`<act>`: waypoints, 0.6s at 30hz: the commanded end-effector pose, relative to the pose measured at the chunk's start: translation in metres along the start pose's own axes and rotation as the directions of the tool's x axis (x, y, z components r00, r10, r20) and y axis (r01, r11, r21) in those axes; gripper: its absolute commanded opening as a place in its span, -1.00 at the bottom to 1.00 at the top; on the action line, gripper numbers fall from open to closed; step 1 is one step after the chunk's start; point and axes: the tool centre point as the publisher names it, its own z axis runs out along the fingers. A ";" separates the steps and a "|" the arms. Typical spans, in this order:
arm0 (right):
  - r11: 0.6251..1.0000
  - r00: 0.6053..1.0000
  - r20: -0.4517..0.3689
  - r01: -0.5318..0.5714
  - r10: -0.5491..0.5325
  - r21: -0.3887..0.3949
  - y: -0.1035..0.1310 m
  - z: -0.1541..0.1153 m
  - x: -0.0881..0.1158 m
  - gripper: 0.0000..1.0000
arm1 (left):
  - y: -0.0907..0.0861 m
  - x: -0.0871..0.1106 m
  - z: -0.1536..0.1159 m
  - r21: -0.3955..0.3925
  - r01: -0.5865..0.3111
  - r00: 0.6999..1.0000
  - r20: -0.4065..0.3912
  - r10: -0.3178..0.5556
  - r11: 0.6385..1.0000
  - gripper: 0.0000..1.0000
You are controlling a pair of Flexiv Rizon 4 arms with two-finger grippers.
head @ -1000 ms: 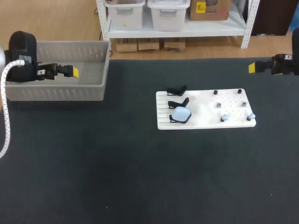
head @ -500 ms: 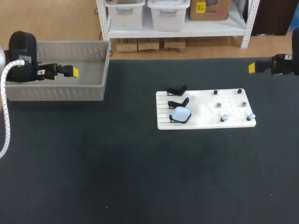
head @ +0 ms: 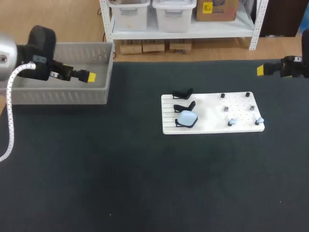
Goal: Pick up each earbud case from the left stands, insert the matching earbuds, close the lid, and place the case in the box.
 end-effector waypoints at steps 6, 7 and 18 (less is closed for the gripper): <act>1.000 1.000 -0.001 0.000 0.000 0.000 0.000 0.000 0.000 1.00 | -0.021 -0.002 0.023 0.327 -0.363 0.927 0.036 0.373 0.872 1.00; 1.000 1.000 -0.001 0.000 0.000 0.000 0.000 0.000 0.000 1.00 | -0.025 -0.001 0.026 0.342 -0.389 0.915 0.038 0.401 0.855 1.00; 1.000 1.000 -0.001 0.000 0.000 0.000 0.000 0.000 0.000 1.00 | -0.059 0.013 0.053 0.464 -0.448 0.878 0.067 0.474 0.764 1.00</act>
